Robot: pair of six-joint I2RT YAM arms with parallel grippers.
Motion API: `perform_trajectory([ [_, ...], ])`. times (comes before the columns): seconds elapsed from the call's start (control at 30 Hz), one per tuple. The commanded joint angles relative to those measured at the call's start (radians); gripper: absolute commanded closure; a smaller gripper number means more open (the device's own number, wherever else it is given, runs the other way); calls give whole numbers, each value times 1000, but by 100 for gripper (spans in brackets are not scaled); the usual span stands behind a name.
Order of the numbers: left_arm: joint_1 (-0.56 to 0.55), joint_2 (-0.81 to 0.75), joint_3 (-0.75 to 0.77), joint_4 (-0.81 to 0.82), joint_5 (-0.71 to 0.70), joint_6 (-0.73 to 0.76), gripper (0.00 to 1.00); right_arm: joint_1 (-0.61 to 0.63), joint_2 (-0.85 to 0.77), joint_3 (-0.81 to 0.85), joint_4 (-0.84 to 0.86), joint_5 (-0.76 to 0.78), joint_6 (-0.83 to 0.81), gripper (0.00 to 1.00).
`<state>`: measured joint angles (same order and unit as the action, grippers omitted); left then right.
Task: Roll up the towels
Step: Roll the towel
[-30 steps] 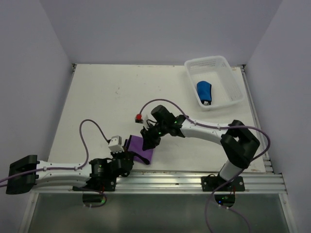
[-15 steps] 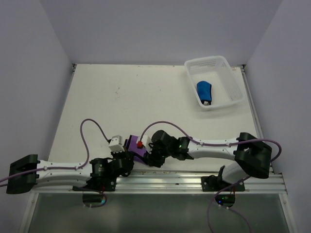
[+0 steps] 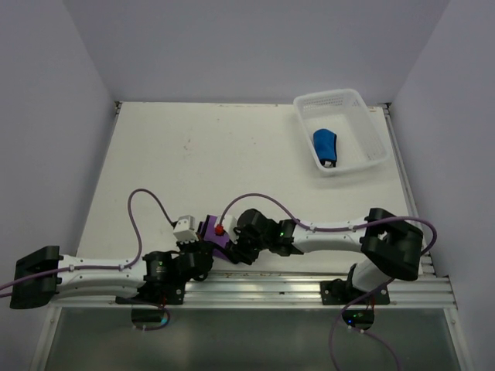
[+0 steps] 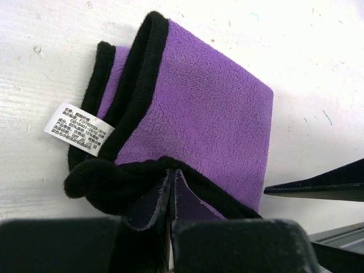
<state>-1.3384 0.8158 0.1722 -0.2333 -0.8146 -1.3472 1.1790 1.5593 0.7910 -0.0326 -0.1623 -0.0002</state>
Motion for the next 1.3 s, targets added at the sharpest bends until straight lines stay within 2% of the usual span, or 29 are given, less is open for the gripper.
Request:
perform_trajectory([
  [0.0, -5, -7, 23, -55, -20, 0, 100, 8, 7, 24, 65, -48, -7, 59],
  [0.47, -5, 0, 23, -54, -23, -1, 100, 19, -122, 53, 13, -14, 42, 60],
  [0.87, -4, 0, 33, -70, -24, 0, 100, 48, -1, 14, 102, -48, 72, 59],
  [1.07, -4, -4, 41, -83, -26, 2, 100, 56, 53, 28, 94, 29, 63, 59],
  [1.27, -5, -12, 38, -87, -26, 0, 100, 56, 79, 31, 86, 26, 66, 66],
])
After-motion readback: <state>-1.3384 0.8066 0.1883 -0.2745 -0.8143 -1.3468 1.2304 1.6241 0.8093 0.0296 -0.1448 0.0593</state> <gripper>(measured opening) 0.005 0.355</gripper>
